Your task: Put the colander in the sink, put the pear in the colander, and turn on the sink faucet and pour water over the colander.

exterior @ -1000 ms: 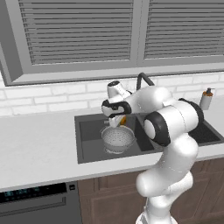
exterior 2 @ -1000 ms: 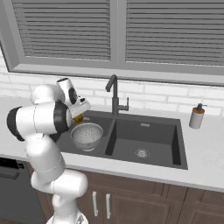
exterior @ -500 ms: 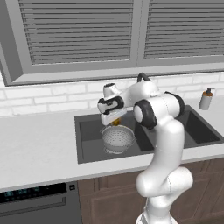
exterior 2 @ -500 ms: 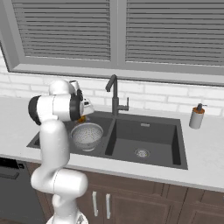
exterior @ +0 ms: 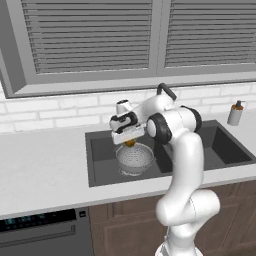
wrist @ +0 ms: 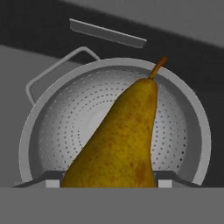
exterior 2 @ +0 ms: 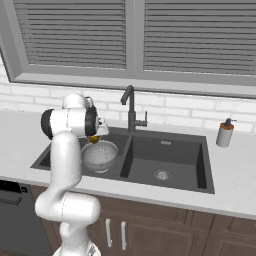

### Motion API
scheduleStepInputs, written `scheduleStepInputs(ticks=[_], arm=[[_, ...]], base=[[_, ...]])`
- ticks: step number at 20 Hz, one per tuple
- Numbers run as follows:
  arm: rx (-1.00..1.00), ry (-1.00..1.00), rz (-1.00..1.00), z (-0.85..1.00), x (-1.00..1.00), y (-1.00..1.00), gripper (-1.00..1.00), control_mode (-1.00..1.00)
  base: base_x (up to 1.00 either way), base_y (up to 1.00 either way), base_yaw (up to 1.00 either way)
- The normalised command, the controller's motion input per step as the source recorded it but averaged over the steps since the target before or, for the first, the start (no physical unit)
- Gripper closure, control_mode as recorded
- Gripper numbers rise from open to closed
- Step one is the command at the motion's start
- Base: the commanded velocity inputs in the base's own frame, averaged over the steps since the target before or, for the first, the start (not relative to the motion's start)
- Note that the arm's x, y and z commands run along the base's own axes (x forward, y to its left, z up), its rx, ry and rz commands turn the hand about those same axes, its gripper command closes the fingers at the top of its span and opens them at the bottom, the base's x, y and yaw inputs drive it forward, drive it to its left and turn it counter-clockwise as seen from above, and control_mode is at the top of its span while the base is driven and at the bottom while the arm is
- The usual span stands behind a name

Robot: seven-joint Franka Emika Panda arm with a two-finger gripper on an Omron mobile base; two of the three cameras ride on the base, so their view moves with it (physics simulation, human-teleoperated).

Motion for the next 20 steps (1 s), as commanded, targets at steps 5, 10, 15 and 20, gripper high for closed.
scheduleStepInputs(ticks=[5, 10, 15, 20], arm=[[-0.08, -0.03, -0.17, -0.44, 0.03, 0.0, 1.0, -1.0], [-0.07, -0.03, -0.11, -0.47, 0.04, -0.01, 1.0, -1.0], [-0.01, -0.02, -0.1, -0.4, 0.07, 0.0, 1.0, -1.0], [0.0, 0.0, -0.07, -0.26, 0.13, -0.04, 1.0, -1.0]], base=[[0.0, 0.0, 0.0], [0.0, 0.0, 0.0], [0.0, 0.0, 0.0], [0.0, 0.0, 0.0]])
